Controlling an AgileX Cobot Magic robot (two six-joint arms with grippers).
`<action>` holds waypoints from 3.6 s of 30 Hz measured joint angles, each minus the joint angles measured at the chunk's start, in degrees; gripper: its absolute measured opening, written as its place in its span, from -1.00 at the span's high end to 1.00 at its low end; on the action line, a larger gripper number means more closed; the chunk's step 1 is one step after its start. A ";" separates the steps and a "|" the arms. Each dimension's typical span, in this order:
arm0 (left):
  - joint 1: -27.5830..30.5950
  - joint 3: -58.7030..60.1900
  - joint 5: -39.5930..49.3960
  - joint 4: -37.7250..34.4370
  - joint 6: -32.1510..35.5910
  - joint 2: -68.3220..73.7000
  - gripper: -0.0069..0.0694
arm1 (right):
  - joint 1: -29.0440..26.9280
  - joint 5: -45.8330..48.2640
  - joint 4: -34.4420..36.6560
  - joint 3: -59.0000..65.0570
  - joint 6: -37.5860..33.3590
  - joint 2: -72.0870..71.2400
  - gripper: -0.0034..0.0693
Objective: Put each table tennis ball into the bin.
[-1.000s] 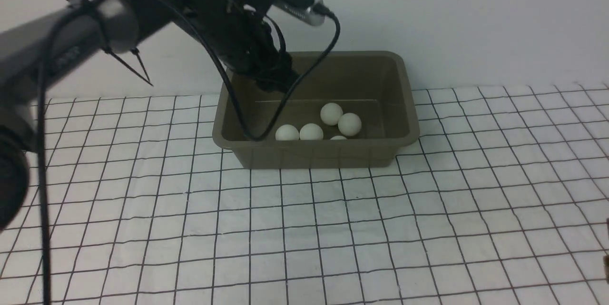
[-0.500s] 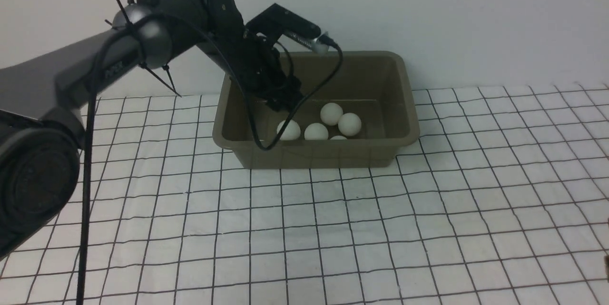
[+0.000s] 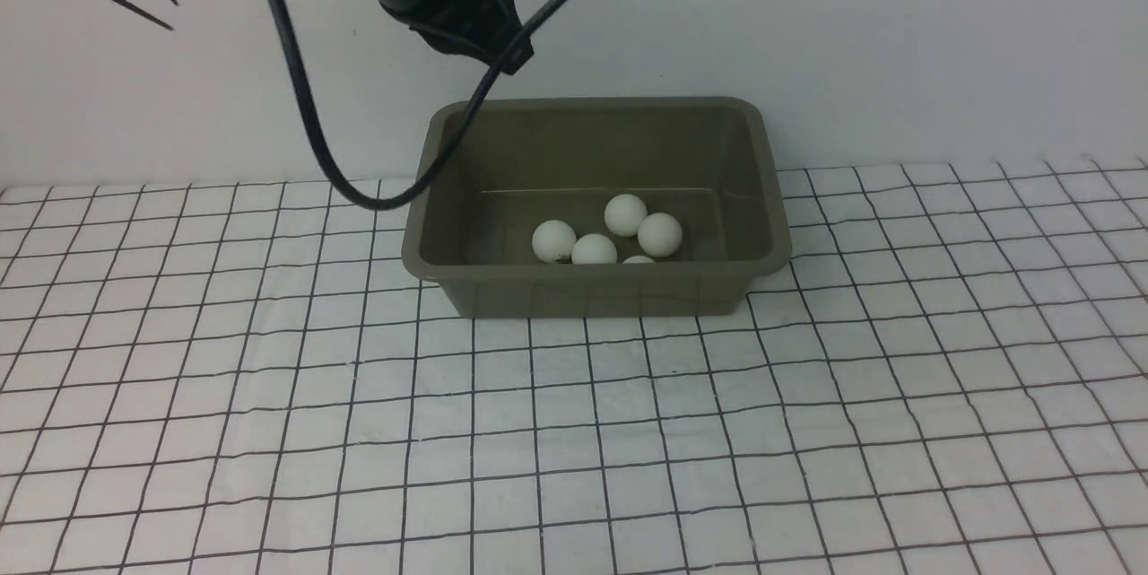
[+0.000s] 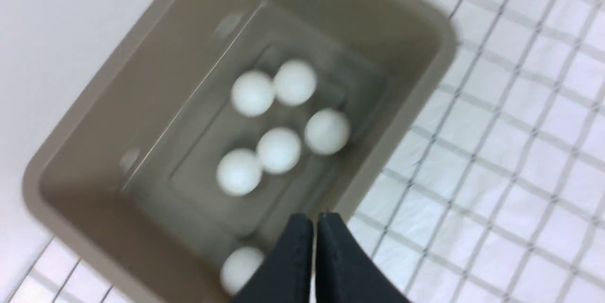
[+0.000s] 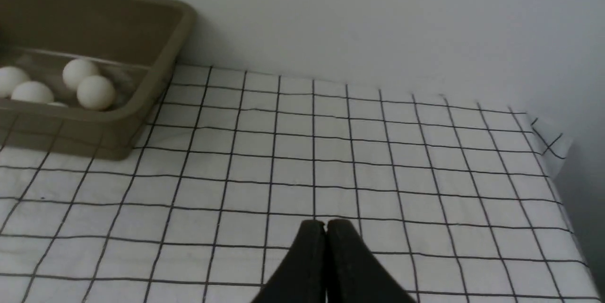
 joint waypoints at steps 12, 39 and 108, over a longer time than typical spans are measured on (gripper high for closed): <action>0.00 -0.07 0.43 -8.65 -2.76 -1.75 0.83 | 0.00 -1.95 -4.29 3.42 1.76 -9.57 0.95; 0.00 4.76 -8.30 0.44 -8.41 -21.34 0.83 | 0.00 -2.32 -4.48 3.42 1.81 -9.76 0.95; 24.61 120.77 -52.08 24.64 -45.71 -108.78 0.83 | 0.00 -2.36 -4.48 3.42 1.89 -9.76 0.95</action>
